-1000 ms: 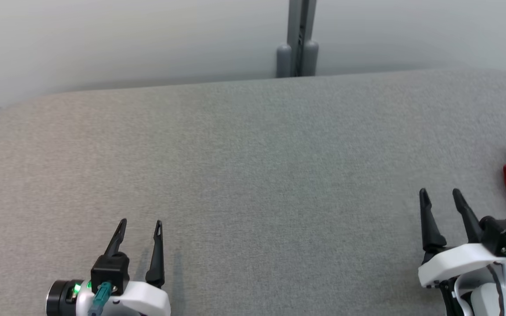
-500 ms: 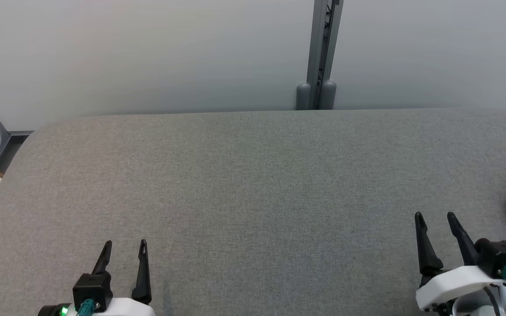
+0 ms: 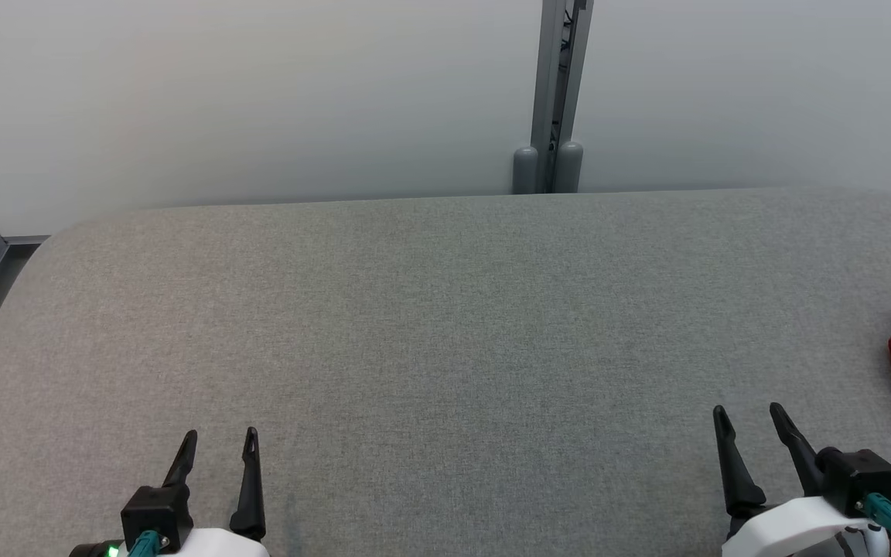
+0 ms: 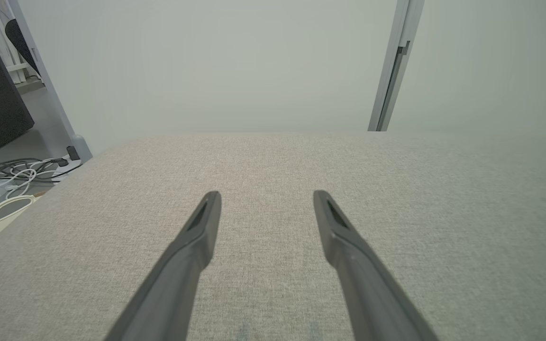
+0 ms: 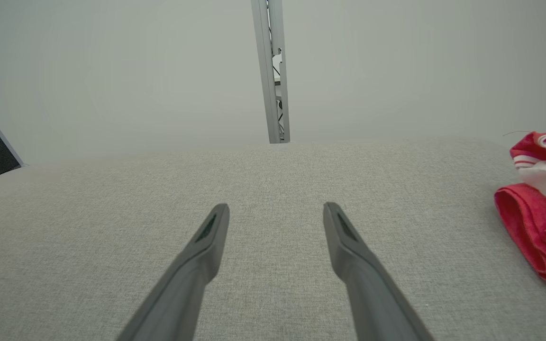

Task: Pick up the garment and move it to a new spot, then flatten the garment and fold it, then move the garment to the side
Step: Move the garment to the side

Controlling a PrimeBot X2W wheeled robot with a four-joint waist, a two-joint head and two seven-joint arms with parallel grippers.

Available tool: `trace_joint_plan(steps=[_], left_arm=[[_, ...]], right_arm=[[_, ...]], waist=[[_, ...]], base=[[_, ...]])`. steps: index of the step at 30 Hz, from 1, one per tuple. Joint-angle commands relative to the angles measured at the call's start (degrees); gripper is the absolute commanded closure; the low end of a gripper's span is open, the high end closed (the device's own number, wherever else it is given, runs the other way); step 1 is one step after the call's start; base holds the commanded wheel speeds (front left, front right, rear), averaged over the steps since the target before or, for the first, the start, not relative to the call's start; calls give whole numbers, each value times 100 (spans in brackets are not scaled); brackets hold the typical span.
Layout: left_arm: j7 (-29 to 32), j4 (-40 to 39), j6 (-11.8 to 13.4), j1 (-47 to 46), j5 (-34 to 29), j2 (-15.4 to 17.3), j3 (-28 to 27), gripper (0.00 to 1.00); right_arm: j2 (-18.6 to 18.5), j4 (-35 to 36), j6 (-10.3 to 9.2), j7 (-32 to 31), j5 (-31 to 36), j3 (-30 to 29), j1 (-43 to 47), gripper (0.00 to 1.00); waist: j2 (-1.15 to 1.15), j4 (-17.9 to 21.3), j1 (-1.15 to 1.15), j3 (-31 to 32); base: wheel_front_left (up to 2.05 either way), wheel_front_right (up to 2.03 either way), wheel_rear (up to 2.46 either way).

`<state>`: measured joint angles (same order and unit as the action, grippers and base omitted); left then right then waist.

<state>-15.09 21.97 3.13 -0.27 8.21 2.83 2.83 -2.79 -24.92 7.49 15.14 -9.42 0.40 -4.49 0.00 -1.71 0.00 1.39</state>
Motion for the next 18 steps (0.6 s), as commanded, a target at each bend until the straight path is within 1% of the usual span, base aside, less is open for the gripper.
trace_joint_plan(steps=[1, 18], left_arm=[[-5, -5, -10, -17, 11, 20, -19, 0], [-5, 112, -89, 23, 104, 19, 14, 0]], right_arm=[[-29, 36, 0, -5, 51, 12, 33, 0], [-31, 155, 0, -5, 149, 37, 58, 0]], waist=[[0, 8, 0, -9], [0, 44, 0, -18]], base=[[0, 0, 0], [0, 0, 0]])
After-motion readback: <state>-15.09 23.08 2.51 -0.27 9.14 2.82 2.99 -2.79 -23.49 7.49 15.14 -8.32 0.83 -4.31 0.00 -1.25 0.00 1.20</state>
